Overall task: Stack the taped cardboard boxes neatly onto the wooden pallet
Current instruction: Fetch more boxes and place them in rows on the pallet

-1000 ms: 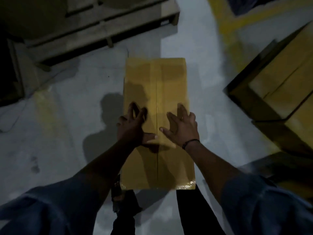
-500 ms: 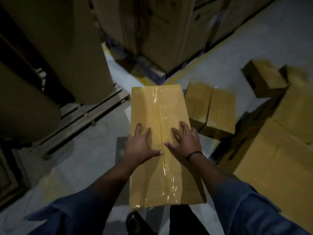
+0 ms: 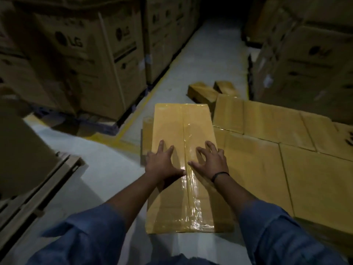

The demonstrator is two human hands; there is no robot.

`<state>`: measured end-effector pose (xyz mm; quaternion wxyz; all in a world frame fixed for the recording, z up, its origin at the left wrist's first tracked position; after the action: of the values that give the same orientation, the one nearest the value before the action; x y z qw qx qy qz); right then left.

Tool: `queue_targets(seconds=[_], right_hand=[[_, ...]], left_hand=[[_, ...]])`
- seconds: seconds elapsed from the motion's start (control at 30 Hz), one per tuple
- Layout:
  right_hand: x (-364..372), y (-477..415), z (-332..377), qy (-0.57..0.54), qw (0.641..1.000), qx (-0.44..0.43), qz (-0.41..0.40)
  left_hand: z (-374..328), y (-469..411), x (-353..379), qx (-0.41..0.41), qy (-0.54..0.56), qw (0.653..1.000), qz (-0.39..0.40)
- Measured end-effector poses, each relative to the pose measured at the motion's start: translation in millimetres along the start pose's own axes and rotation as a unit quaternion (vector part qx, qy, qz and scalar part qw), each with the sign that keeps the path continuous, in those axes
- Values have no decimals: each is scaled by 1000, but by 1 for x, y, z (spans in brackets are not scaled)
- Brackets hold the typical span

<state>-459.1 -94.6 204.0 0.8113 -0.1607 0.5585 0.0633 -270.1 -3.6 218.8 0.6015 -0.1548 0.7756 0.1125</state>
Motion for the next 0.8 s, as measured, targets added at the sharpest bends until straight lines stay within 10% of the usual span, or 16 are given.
queue_targets(seconds=[0.37, 0.8], right_hand=[[-44, -19, -184, 15, 994, 107, 10], [-6, -94, -250, 0, 986, 164, 22]], left_hand=[[-180, -52, 69, 98, -13, 993, 66], [-231, -152, 107, 152, -39, 983, 91]])
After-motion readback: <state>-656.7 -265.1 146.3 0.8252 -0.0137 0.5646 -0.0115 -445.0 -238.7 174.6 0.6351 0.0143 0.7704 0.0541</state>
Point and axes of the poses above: each hand's wrist, its own y-axis away from the middle knuckle, its own x-axis out of the palm, z = x × y, the point moved 4 cm from there along -y, towards the middle knuckle, and after that the axes turned 14 degrees about -z, right-handed, at the moved point
